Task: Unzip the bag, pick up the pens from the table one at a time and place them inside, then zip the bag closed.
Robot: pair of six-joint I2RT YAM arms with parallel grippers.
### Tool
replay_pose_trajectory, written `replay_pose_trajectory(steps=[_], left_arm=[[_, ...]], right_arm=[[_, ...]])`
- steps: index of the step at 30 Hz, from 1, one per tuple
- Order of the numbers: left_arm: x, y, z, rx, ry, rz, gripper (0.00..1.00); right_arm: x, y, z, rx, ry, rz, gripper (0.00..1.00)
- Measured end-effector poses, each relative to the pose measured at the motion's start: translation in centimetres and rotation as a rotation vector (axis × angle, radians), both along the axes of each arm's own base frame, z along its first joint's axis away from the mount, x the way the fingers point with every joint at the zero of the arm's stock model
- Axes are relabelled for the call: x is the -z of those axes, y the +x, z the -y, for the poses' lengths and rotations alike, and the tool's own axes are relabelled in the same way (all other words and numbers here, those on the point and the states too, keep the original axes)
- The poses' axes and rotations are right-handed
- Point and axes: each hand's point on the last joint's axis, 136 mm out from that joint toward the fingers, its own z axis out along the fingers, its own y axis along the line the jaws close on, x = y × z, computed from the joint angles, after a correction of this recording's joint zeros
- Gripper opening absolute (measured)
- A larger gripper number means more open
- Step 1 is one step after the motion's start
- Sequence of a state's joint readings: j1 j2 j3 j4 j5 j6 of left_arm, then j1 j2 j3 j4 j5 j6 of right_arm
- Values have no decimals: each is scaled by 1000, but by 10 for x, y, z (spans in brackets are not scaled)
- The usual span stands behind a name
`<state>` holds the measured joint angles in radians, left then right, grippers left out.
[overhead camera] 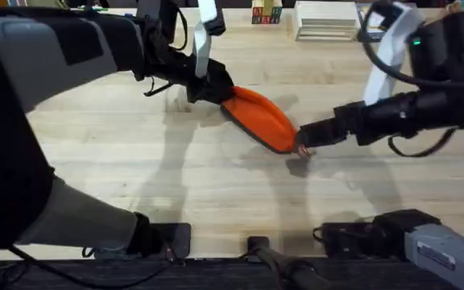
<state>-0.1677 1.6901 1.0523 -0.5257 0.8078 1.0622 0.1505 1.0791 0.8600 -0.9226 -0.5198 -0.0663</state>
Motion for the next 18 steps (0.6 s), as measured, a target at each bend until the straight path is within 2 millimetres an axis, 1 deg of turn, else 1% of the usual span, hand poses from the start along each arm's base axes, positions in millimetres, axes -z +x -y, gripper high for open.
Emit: replay_pose_trajectory(steps=[6,9,10,14,15,18], left_arm=[[0,0,0,0,0,0,42],[0,0,0,0,0,0,42],[0,0,0,0,0,0,42],[0,0,0,0,0,-1,42],[0,0,0,0,0,-1,42],[0,0,0,0,1,-1,42]], right_arm=[[19,8,-4,-13,-11,-66,997],[27,10,-10,-37,-17,-84,997],[38,11,-21,-82,-24,-107,997],[44,11,-24,-93,-29,-128,997],[48,11,-24,-94,-32,-140,959],[48,11,-24,-94,-32,-141,874]])
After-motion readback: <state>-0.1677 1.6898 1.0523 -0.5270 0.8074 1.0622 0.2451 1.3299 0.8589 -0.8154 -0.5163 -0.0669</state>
